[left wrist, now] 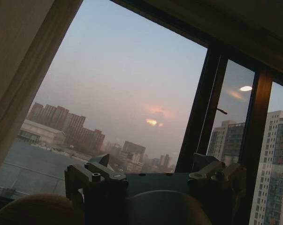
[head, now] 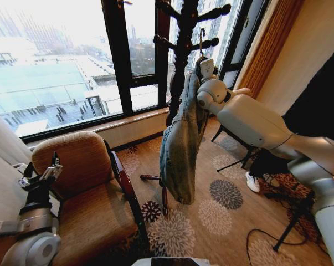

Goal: Pick up the clothes from the bed and hang them on the clothes hanger.

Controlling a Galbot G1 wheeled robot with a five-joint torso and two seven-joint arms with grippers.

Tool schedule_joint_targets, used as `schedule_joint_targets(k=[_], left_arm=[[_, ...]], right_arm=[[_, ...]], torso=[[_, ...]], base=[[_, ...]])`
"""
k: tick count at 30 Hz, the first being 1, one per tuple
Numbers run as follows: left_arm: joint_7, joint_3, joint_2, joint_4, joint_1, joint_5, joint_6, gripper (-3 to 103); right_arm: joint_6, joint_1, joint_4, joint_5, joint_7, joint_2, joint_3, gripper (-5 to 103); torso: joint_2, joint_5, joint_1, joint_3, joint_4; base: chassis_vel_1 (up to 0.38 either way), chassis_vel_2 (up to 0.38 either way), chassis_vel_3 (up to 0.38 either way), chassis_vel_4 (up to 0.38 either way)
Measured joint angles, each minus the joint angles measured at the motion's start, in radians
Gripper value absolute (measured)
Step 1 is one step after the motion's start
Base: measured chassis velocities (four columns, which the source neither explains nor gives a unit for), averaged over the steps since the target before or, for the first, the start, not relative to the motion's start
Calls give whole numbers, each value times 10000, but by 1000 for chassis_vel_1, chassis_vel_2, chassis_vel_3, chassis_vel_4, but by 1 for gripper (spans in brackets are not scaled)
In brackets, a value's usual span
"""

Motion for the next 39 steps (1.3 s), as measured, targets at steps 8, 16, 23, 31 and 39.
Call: schedule_joint_targets(k=[8,16,23,31,39], left_arm=[[14,44,4,21,-33,0,0,100],[23,30,-27,17,-19,11,1,100],[28,12,-99,-25,4,22,1,100],[37,13,-132,-46,23,34,1,100],[45,19,-154,-73,46,47,1,100]], right_arm=[[9,-106,-123,-78,-112,-91,62,23],[24,-169,-167,-122,-150,-74,102,23],[26,-126,-201,-135,-209,-46,105,23],[23,31,-173,-134,-243,-51,52,23],[-39,258,-123,-108,-302,-145,-54,23]], torso=[[-1,0,0,0,-1],[-1,0,0,0,0],[0,0,0,0,0],[0,0,0,0,1],[0,0,0,0,0]], base=[[0,0,0,0],[0,0,0,0],[0,0,0,0],[0,0,0,0],[0,0,0,0]])
